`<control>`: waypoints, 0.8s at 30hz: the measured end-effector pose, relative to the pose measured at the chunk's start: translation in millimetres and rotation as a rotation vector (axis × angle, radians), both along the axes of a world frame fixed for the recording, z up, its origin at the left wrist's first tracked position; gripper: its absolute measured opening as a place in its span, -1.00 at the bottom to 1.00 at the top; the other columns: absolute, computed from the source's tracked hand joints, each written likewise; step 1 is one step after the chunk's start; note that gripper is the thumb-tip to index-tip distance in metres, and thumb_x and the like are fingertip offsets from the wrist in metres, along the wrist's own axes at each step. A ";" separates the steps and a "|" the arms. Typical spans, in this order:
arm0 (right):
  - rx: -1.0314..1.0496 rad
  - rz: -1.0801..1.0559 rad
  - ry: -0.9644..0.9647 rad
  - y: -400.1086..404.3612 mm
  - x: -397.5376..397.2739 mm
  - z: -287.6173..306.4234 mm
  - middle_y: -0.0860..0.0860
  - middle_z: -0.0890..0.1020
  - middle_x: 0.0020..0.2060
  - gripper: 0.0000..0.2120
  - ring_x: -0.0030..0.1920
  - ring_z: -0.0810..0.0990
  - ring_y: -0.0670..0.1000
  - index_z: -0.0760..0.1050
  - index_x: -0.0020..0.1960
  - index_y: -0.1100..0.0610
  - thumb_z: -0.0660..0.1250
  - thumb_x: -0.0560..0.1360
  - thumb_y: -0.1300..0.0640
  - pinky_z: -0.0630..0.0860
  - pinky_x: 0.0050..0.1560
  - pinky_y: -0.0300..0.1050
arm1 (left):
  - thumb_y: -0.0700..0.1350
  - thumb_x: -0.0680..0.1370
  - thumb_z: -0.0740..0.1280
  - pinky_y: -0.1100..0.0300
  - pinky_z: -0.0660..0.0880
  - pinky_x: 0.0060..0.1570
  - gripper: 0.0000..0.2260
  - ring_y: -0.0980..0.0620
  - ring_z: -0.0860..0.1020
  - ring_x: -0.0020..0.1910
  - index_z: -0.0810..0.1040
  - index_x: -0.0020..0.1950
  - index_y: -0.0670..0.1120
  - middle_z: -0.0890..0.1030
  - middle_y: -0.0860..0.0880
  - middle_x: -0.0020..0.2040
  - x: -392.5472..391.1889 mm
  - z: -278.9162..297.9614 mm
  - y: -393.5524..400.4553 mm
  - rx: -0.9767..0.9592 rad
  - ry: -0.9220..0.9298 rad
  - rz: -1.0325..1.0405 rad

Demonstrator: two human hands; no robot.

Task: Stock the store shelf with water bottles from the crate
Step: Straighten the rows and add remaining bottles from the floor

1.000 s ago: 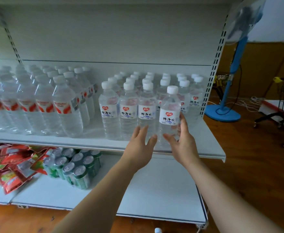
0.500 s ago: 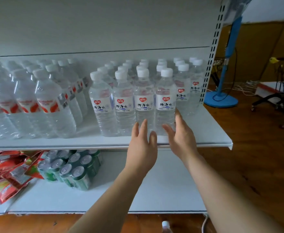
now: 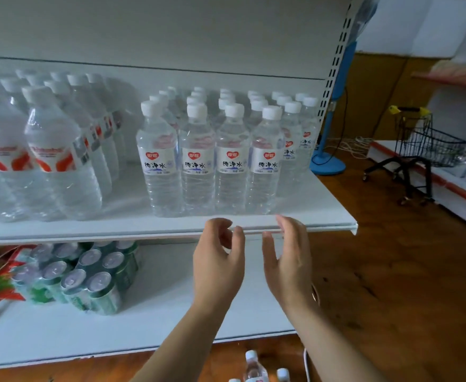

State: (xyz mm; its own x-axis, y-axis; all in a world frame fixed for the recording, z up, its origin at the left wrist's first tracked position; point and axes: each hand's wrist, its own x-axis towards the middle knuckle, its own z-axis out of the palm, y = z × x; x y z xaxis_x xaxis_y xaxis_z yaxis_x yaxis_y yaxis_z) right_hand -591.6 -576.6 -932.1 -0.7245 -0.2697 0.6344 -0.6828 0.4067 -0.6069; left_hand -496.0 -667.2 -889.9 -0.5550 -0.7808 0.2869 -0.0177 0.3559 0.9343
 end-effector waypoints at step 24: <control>1.081 0.188 -1.017 77.2 143.0 -285.1 0.06 0.54 0.12 -0.50 0.01 0.56 0.02 0.19 0.49 0.01 0.26 0.60 0.17 0.53 0.03 -0.14 | -0.10 0.64 0.19 0.11 0.58 0.06 -0.68 -0.13 0.61 0.18 0.45 0.39 -0.09 0.59 -0.14 0.27 111.1 -332.0 66.6 0.690 -0.959 -0.271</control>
State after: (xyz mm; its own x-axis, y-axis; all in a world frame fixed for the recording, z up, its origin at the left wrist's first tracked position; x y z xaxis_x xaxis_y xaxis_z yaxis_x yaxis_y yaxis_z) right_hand -448.5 -499.4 -1217.2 -0.6242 -0.4044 -0.6685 -0.2566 0.9143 -0.3134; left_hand -384.8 -600.7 -1222.0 -0.4832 -0.4330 -0.7609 -0.8086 -0.1126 0.5775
